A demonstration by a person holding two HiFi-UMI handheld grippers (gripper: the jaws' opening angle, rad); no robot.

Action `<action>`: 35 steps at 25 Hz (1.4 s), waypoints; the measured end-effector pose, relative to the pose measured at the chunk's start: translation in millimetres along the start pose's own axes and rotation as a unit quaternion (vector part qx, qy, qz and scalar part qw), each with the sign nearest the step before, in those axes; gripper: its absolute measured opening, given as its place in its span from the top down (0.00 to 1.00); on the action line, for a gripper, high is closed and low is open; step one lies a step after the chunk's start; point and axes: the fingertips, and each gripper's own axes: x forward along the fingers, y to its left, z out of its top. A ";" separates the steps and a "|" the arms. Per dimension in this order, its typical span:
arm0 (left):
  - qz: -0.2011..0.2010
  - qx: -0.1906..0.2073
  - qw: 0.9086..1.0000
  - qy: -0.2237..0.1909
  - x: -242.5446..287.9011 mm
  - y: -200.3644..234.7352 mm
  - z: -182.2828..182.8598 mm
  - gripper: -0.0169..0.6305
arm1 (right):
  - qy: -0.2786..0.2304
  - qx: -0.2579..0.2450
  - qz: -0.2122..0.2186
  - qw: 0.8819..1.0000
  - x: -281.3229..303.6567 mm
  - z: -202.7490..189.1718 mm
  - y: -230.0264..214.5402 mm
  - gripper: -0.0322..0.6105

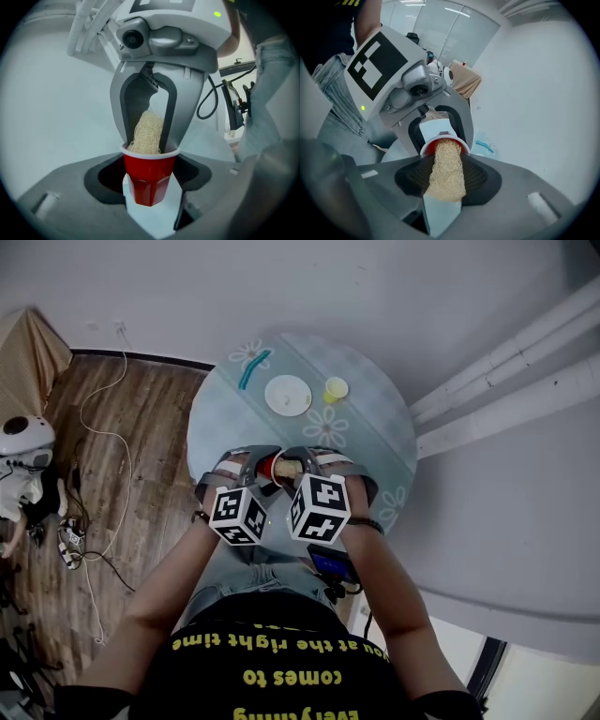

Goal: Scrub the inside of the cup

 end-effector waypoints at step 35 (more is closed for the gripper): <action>-0.043 0.092 0.992 0.074 13.3 0.3 -16.4 0.49 | -0.079 0.123 -0.009 0.989 16.8 -8.3 -7.3 0.70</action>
